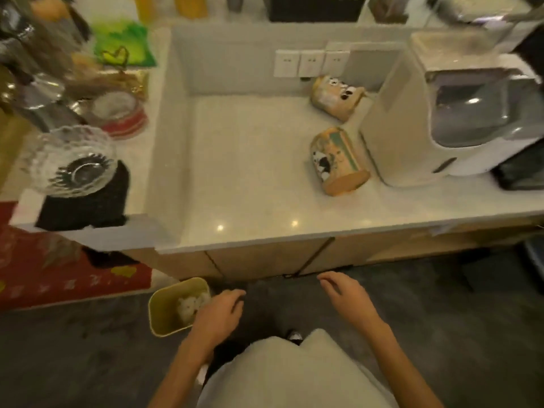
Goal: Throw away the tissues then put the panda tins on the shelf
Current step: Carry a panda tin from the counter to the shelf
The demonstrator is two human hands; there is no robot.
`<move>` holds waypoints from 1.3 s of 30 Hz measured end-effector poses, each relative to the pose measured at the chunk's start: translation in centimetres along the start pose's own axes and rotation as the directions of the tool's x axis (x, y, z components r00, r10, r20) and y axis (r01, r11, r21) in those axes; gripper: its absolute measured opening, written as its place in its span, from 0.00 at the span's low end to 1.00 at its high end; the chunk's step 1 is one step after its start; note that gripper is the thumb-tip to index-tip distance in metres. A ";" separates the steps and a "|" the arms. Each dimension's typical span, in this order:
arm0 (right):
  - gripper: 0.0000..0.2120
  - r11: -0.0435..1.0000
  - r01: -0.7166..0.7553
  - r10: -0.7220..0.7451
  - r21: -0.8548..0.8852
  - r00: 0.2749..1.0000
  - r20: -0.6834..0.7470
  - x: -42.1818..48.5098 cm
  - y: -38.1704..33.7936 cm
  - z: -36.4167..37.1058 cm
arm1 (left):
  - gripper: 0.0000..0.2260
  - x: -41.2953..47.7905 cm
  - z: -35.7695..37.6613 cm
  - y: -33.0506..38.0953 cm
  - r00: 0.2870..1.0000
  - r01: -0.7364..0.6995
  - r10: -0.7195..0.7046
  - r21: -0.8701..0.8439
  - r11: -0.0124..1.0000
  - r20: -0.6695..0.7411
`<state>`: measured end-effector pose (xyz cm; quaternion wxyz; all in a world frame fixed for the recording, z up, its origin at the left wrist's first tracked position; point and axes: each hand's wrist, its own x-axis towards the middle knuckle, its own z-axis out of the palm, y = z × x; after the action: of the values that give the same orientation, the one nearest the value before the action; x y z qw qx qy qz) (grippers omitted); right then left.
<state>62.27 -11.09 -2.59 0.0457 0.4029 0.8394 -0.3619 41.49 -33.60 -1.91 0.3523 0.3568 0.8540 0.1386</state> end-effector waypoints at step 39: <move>0.43 0.794 -0.187 0.063 0.579 0.972 0.227 32.3 2.8 -21.3 | 0.34 28.8 -1.0 30.3 0.943 0.244 -0.292 -0.926 0.289 0.158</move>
<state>47.15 24.63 -0.46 0.0232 0.4140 0.6458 -0.6411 41.98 8.17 -0.87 0.4923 -0.0608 0.6730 0.5487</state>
